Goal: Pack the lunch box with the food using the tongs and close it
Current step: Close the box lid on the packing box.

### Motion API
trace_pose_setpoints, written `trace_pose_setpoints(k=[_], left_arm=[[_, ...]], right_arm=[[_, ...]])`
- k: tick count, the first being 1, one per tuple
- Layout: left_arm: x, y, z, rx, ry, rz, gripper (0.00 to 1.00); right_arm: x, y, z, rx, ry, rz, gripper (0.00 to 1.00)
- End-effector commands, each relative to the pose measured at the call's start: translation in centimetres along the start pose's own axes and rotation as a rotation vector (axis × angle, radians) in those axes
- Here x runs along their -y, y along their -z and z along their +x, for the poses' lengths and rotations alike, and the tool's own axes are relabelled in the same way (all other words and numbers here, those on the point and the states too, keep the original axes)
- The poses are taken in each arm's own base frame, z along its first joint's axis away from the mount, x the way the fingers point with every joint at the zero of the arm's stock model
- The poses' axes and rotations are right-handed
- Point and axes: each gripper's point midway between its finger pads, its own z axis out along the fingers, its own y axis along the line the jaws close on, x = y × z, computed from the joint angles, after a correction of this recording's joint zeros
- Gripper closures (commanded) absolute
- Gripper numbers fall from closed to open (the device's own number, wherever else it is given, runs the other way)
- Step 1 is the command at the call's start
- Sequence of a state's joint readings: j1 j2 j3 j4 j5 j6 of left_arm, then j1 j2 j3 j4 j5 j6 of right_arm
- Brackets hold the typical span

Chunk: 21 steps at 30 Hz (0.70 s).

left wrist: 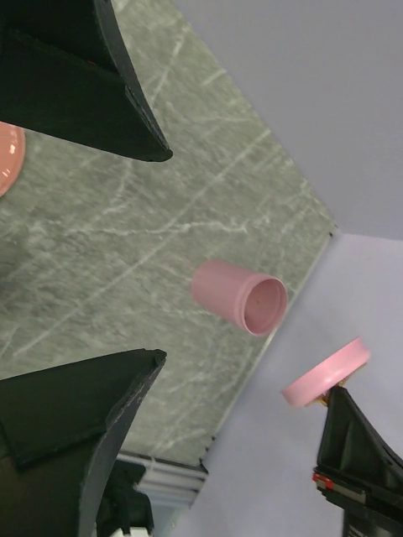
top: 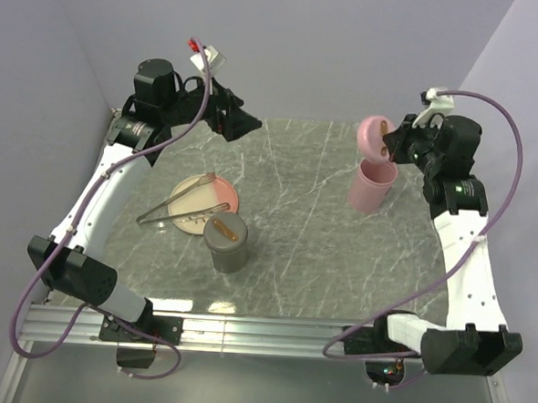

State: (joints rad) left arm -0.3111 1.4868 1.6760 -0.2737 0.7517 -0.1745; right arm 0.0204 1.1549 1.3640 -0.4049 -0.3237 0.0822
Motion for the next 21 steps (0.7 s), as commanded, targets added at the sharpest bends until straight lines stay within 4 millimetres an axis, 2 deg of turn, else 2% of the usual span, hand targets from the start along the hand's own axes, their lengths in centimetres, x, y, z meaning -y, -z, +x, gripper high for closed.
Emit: trace_pose_setpoints(k=[1, 3, 5, 12, 21], left_arm=[[0.2, 1.4, 0.4, -0.038, -0.079, -0.037, 0.01], [0.4, 1.7, 0.4, -0.032, -0.085, -0.041, 0.01], [0.4, 1.8, 0.8, -0.036, -0.085, -0.045, 0.01], [0.5, 2.2, 1.7, -0.052, -0.077, -0.049, 0.01], [0.4, 2.3, 2.7, -0.060, -0.052, -0.056, 0.01]], right_arm=[[4.2, 0.4, 2.2, -0.144, 0.173, 0.114, 1.00], [5.4, -0.1, 3.6, -0.219, 0.192, 0.125, 1.00], [6.5, -0.6, 4.2, -0.258, 0.211, 0.136, 1.00], [8.8, -2.9, 6.8, -0.404, 0.225, 0.151, 1.00], [10.9, -5.2, 8.1, -0.468, 0.260, 0.174, 1.00]])
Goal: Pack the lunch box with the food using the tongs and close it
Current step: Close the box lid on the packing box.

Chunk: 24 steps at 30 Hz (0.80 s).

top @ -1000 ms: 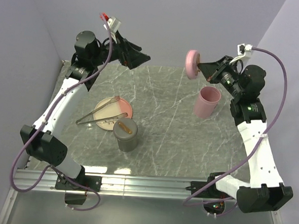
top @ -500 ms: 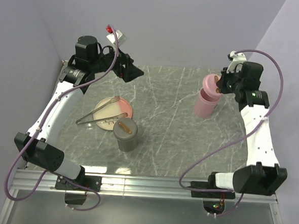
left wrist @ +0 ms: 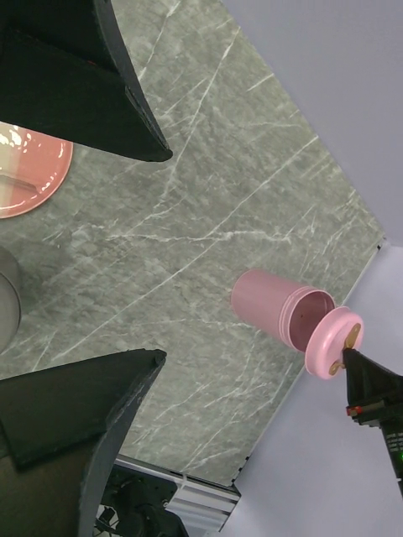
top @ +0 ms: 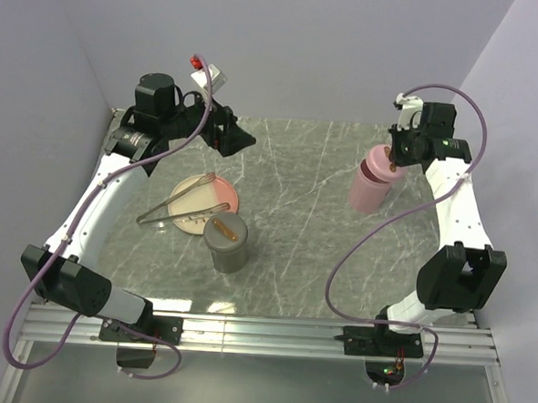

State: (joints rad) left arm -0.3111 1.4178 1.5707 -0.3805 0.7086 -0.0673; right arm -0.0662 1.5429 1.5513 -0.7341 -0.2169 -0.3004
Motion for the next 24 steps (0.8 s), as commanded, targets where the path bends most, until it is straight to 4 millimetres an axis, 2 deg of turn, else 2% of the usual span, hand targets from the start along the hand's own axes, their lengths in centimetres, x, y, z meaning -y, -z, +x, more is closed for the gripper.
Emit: trace_pose_setpoints(k=[1, 11, 24], left_arm=[[0.6, 0.9, -1.1, 0.038, -0.037, -0.007, 0.01], [0.3, 0.8, -1.0, 0.037, -0.027, -0.021, 0.01], [-0.4, 1.2, -1.8, 0.056, -0.032, -0.049, 0.01]], right_arm=[[1.4, 0.8, -2.3, 0.050, 0.042, 0.048, 1.00], [1.5, -1.9, -1.8, 0.035, 0.031, 0.033, 1.00], [0.2, -2.9, -0.8, 0.028, 0.059, 0.023, 1.00]])
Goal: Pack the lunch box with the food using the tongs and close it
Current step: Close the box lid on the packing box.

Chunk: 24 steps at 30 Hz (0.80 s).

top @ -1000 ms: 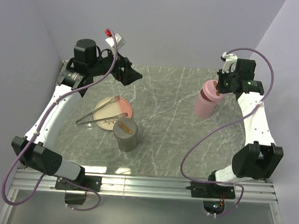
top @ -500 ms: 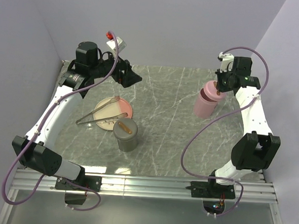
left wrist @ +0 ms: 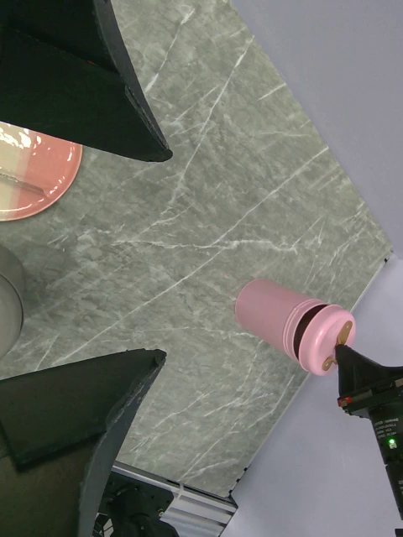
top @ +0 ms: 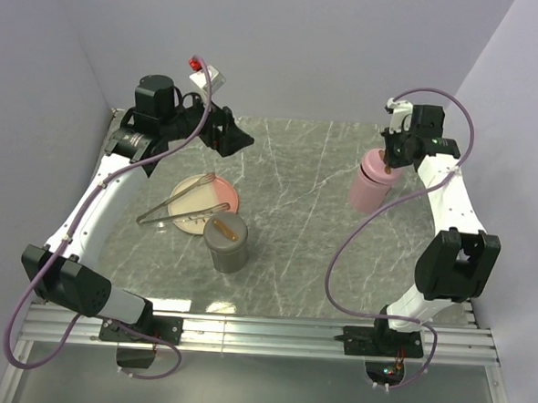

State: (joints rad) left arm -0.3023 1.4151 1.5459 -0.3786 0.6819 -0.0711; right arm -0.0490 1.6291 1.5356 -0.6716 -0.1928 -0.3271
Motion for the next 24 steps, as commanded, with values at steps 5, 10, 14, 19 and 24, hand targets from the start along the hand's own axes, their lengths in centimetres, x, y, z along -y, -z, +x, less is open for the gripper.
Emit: trace_pose_setpoints(k=[5, 10, 14, 19, 24], left_arm=[[0.5, 1.3, -2.7, 0.075, -0.043, -0.010, 0.00], [0.4, 1.3, -2.6, 0.072, -0.043, -0.017, 0.01], [0.3, 1.3, -2.5, 0.071, -0.037, -0.017, 0.01], [0.3, 1.3, -2.4, 0.070, -0.036, -0.015, 0.01], [0.2, 1.2, -2.2, 0.069, -0.030, -0.013, 0.01]], right_arm=[[-0.4, 0.7, -1.9, 0.067, 0.046, 0.022, 1.00], [-0.9, 0.3, -1.4, 0.044, 0.063, 0.018, 1.00], [-0.7, -0.3, -0.6, 0.013, 0.057, 0.030, 1.00], [0.3, -0.3, -0.3, 0.004, 0.072, 0.083, 1.00], [0.4, -0.2, -0.1, 0.003, 0.085, 0.091, 1.00]])
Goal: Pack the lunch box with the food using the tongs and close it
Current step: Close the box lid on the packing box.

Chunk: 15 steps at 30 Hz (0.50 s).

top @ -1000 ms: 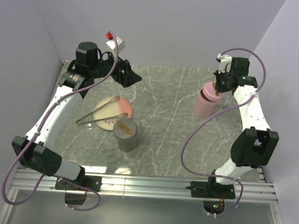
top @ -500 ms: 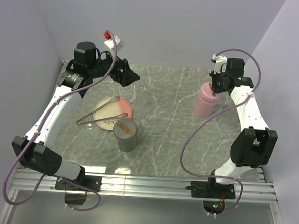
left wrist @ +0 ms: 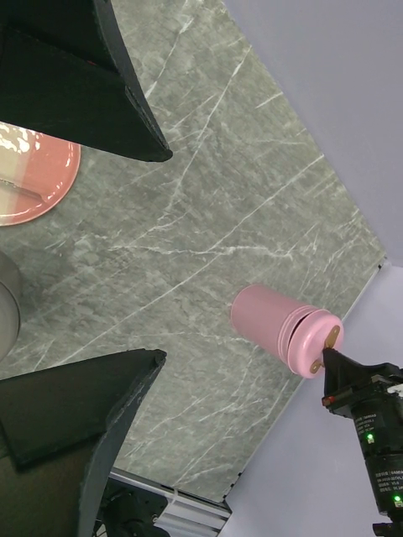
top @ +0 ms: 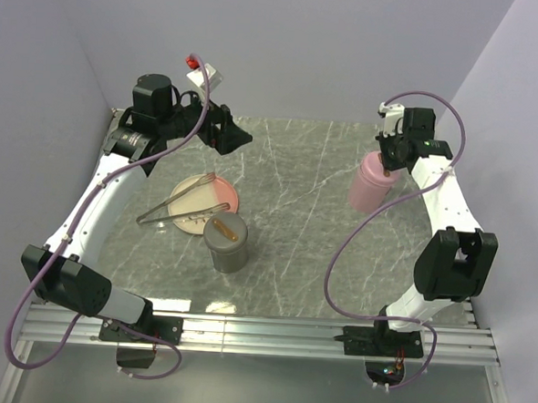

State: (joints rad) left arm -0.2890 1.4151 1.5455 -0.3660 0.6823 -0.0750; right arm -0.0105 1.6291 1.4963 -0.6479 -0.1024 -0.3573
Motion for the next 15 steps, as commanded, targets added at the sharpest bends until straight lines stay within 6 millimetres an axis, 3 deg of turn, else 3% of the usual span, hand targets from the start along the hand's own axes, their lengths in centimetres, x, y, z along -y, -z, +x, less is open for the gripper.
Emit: trace_pose_setpoints(k=[1, 9, 15], left_arm=[[0.7, 0.9, -1.9, 0.057, -0.024, 0.000, 0.01], [0.6, 0.9, -1.7, 0.054, -0.017, -0.001, 0.01], [0.6, 0.8, -1.8, 0.060, -0.011, 0.006, 0.01]], right_arm=[[0.4, 0.5, -1.0, 0.041, 0.026, 0.027, 1.00], [0.2, 0.5, -1.3, 0.048, 0.022, 0.013, 1.00], [-1.4, 0.6, -2.3, 0.064, 0.043, -0.017, 1.00]])
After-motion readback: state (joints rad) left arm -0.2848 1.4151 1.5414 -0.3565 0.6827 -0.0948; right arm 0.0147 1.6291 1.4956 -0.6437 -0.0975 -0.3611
